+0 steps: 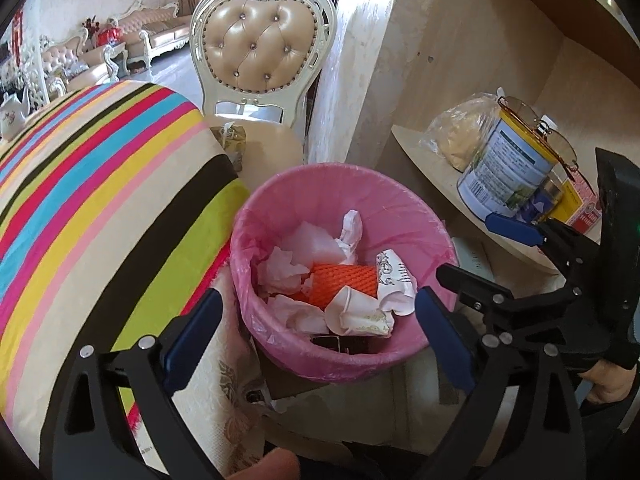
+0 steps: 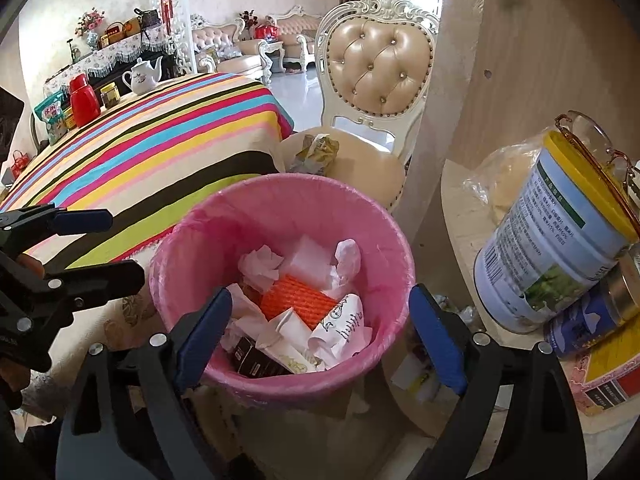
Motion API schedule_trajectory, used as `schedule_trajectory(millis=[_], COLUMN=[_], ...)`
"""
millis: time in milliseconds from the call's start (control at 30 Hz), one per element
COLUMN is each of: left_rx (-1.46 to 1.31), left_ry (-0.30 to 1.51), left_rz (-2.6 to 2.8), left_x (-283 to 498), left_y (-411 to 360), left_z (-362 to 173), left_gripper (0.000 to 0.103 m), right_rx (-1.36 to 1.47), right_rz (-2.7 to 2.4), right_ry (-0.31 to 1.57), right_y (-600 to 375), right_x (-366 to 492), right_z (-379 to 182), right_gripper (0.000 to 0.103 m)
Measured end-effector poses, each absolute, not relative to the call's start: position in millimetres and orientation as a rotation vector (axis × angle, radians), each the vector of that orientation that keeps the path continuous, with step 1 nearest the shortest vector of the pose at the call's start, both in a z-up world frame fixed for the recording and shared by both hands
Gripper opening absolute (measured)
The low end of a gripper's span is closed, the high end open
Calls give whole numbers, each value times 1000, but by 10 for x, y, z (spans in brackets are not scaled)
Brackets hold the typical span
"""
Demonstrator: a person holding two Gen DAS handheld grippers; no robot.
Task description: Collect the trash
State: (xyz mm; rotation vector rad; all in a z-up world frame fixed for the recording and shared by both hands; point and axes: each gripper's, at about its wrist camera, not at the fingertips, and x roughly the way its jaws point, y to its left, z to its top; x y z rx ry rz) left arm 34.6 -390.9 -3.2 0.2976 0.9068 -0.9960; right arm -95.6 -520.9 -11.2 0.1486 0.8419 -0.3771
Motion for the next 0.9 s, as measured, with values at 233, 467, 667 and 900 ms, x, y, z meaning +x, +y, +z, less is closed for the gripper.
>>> schedule_trajectory(millis=[233,467,667,900], left_rx=[313,318,319,323], left_ry=[887,884,884,885], left_rz=[-983,-982,-985,-990], left_x=[320,308,295,286], left_y=[-3936,-3941,-3949,-3961], left_z=[-10,-10,-17,-22], left_gripper=[95,95,95,95], right_rx=[153,150,148,149], right_rz=[-381,-379,-377,-377], right_ry=[845,845,847,848], right_y=[-5233,-5230,-5240,-5234], right_x=[-953,-954,-952,-950], right_z=[-119,-123,-123,-123], right_gripper=[84,84,84,84])
